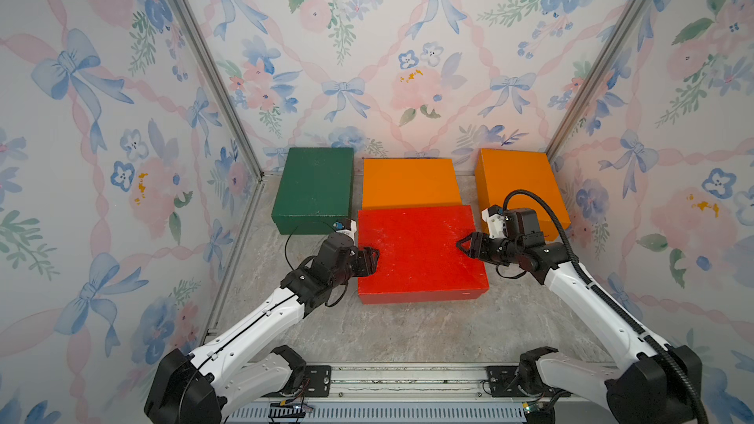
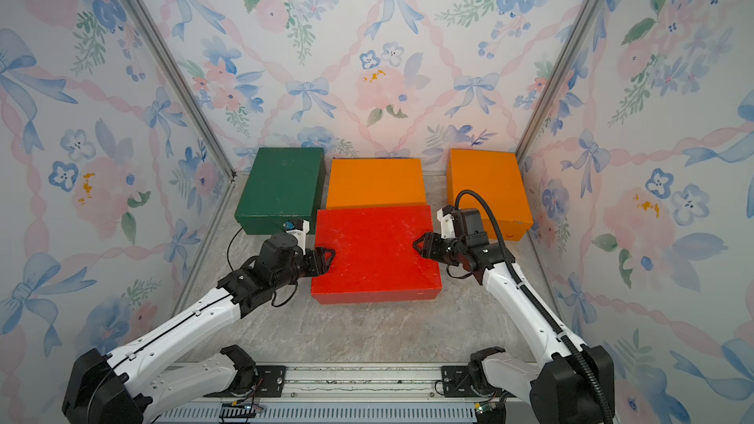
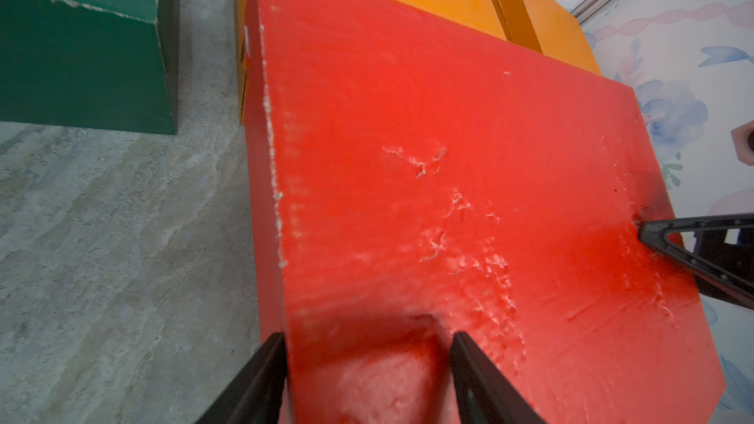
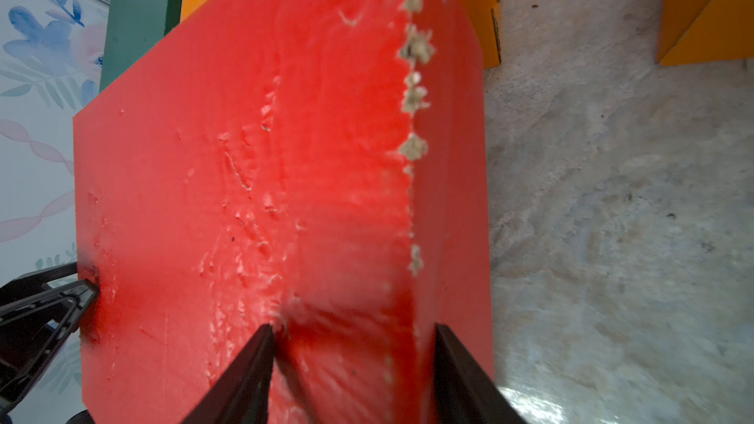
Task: Stack the shoeboxes
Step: Pick up the shoebox from the center of the board, then place the shoebox at the shoebox.
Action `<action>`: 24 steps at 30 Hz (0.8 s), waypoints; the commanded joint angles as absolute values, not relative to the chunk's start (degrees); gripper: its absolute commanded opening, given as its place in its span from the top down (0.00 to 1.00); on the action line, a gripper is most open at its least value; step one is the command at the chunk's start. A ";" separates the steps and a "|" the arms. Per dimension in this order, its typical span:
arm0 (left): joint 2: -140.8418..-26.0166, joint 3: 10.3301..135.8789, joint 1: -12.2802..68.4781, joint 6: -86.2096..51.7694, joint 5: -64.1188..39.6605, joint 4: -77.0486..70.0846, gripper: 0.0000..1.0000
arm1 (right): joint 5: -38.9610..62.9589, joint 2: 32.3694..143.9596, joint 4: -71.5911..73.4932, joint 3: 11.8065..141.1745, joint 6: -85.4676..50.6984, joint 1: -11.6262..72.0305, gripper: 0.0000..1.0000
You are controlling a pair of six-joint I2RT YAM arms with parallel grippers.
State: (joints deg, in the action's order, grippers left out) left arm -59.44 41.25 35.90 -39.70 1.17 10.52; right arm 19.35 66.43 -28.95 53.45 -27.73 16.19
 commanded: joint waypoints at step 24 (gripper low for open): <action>-63.01 55.34 39.38 -38.28 -7.39 1.04 0.37 | 26.27 67.74 -32.63 64.88 -25.62 19.78 0.42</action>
